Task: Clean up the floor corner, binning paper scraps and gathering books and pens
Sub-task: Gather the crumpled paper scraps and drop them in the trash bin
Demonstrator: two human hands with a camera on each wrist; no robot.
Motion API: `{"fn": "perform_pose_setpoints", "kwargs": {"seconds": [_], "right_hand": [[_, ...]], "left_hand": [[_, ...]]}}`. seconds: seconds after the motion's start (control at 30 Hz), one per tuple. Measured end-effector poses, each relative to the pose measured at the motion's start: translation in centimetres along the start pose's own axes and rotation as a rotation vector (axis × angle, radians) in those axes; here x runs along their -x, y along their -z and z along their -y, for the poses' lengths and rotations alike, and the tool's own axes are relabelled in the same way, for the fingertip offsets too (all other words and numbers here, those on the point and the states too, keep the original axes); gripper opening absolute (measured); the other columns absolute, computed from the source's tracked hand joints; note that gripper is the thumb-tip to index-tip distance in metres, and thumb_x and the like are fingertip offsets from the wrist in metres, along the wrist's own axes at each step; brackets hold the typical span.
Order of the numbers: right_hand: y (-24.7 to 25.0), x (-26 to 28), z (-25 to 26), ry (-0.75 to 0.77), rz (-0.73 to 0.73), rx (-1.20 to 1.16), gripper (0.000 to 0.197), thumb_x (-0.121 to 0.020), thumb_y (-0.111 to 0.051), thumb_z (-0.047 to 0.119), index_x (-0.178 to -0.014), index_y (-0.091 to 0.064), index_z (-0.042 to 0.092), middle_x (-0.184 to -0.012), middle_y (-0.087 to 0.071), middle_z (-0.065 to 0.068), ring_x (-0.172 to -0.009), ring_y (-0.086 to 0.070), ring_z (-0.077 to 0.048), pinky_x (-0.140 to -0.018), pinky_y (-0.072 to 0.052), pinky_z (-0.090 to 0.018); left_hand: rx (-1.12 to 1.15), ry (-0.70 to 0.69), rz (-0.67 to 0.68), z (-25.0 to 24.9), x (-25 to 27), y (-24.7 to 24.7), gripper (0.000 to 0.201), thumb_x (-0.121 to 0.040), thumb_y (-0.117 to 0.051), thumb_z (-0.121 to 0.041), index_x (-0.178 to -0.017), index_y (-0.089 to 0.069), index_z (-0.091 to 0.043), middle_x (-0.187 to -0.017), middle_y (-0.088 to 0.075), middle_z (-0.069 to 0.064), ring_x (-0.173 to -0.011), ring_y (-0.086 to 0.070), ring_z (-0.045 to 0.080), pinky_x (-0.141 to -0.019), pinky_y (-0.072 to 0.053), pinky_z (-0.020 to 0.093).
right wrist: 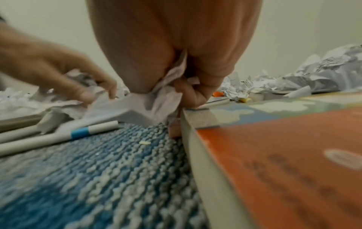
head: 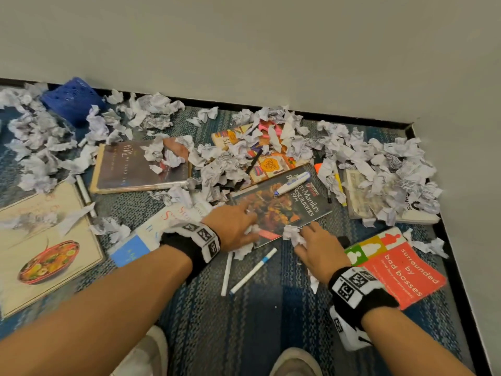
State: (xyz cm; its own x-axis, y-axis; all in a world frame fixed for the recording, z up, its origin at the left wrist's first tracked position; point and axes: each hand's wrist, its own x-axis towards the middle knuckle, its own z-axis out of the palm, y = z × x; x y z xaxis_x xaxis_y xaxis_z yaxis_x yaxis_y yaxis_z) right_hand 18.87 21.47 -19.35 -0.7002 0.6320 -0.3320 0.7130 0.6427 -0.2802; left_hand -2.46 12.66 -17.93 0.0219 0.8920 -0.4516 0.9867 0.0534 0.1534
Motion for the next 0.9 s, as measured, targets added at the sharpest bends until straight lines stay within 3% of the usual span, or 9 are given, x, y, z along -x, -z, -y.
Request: {"fn": "perform_pose_setpoints", "kwargs": {"seconds": [0.1,0.23,0.43,0.5,0.57,0.63,0.77,0.83,0.9], "right_hand": [[-0.1,-0.1,0.2,0.010,0.032,-0.007,0.029,-0.095,-0.051,0.037,-0.109,-0.047,0.012,-0.110,-0.050,-0.008,-0.097,-0.055,-0.031,-0.077,-0.041,-0.038],[-0.4,0.0,1.1,0.067,0.123,0.112,0.030,-0.095,-0.051,0.035,-0.114,-0.043,0.013,-0.116,-0.047,-0.008,-0.095,-0.058,-0.032,-0.071,-0.039,-0.036],[0.3,-0.1,0.3,-0.021,0.080,-0.048,0.025,-0.094,-0.053,0.023,-0.114,-0.050,0.008,-0.114,-0.056,-0.012,-0.103,-0.055,-0.031,-0.083,-0.041,-0.036],[1.0,0.3,-0.1,-0.094,-0.010,-0.247,0.018,-0.092,-0.055,0.021,-0.105,-0.055,0.010,-0.098,-0.062,-0.011,-0.086,-0.057,-0.028,-0.072,-0.039,-0.033],[1.8,0.8,-0.7,-0.169,-0.100,-0.437,0.000,-0.091,-0.056,0.020,-0.091,-0.056,0.020,-0.075,-0.059,0.000,-0.063,-0.050,-0.015,-0.059,-0.036,-0.031],[2.6,1.4,-1.4,-0.206,-0.128,-0.522,0.006,-0.092,-0.055,0.023,-0.087,-0.052,0.024,-0.070,-0.051,0.011,-0.059,-0.044,-0.005,-0.054,-0.034,-0.023],[3.5,2.3,-3.2,-0.262,-0.116,-0.544,0.021,-0.098,-0.048,0.031,-0.111,-0.056,0.017,-0.095,-0.061,0.001,-0.072,-0.052,-0.015,-0.065,-0.036,-0.027],[3.9,2.8,-4.2,-0.318,-0.148,-0.518,0.019,-0.098,-0.046,0.036,-0.089,-0.054,0.021,-0.079,-0.056,0.002,-0.069,-0.050,-0.018,-0.060,-0.035,-0.024],[4.6,3.3,-5.6,-0.402,-0.217,-0.525,0.030,-0.098,-0.044,0.042,-0.094,-0.055,0.014,-0.086,-0.060,-0.001,-0.084,-0.056,-0.027,-0.069,-0.042,-0.030]], "left_hand": [[-0.074,0.013,0.107,-0.9,1.1,-1.1,0.056,-0.091,-0.052,-0.053,-0.129,-0.037,-0.013,-0.129,-0.037,0.015,-0.091,-0.061,0.033,-0.062,-0.044,0.036],[0.042,0.039,0.012,-1.2,1.2,-1.7,0.033,-0.097,-0.048,-0.020,-0.127,-0.035,-0.012,-0.122,-0.040,0.018,-0.087,-0.061,0.033,-0.072,-0.051,0.044],[0.155,0.026,-0.093,-1.9,0.2,0.8,0.044,-0.095,-0.052,-0.027,-0.133,-0.034,-0.014,-0.130,-0.043,0.016,-0.098,-0.059,0.037,-0.079,-0.048,0.043],[0.213,0.020,-0.136,-2.9,-0.7,1.6,0.047,-0.096,-0.050,-0.036,-0.134,-0.034,-0.014,-0.129,-0.044,0.016,-0.104,-0.055,0.037,-0.082,-0.047,0.041],[0.262,-0.010,-0.168,-4.1,-1.7,2.0,0.048,-0.095,-0.050,-0.041,-0.131,-0.034,-0.015,-0.127,-0.044,0.016,-0.106,-0.053,0.036,-0.085,-0.047,0.045],[0.278,-0.058,-0.137,-5.3,-2.8,1.9,0.044,-0.096,-0.052,-0.036,-0.130,-0.034,-0.014,-0.127,-0.043,0.016,-0.106,-0.053,0.036,-0.085,-0.047,0.047],[0.161,-0.144,-0.061,-7.6,-4.9,1.1,0.054,-0.096,-0.054,-0.030,-0.142,-0.026,-0.019,-0.127,-0.042,0.017,-0.102,-0.057,0.036,-0.084,-0.050,0.048],[0.118,-0.132,-0.053,-8.5,-5.8,0.6,0.060,-0.097,-0.053,-0.029,-0.146,-0.020,-0.024,-0.124,-0.041,0.017,-0.095,-0.059,0.038,-0.077,-0.053,0.049],[0.064,-0.121,-0.047,-9.2,-6.8,0.2,0.064,-0.095,-0.055,-0.020,-0.146,-0.018,-0.027,-0.123,-0.039,0.016,-0.088,-0.059,0.037,-0.069,-0.053,0.046]]}}
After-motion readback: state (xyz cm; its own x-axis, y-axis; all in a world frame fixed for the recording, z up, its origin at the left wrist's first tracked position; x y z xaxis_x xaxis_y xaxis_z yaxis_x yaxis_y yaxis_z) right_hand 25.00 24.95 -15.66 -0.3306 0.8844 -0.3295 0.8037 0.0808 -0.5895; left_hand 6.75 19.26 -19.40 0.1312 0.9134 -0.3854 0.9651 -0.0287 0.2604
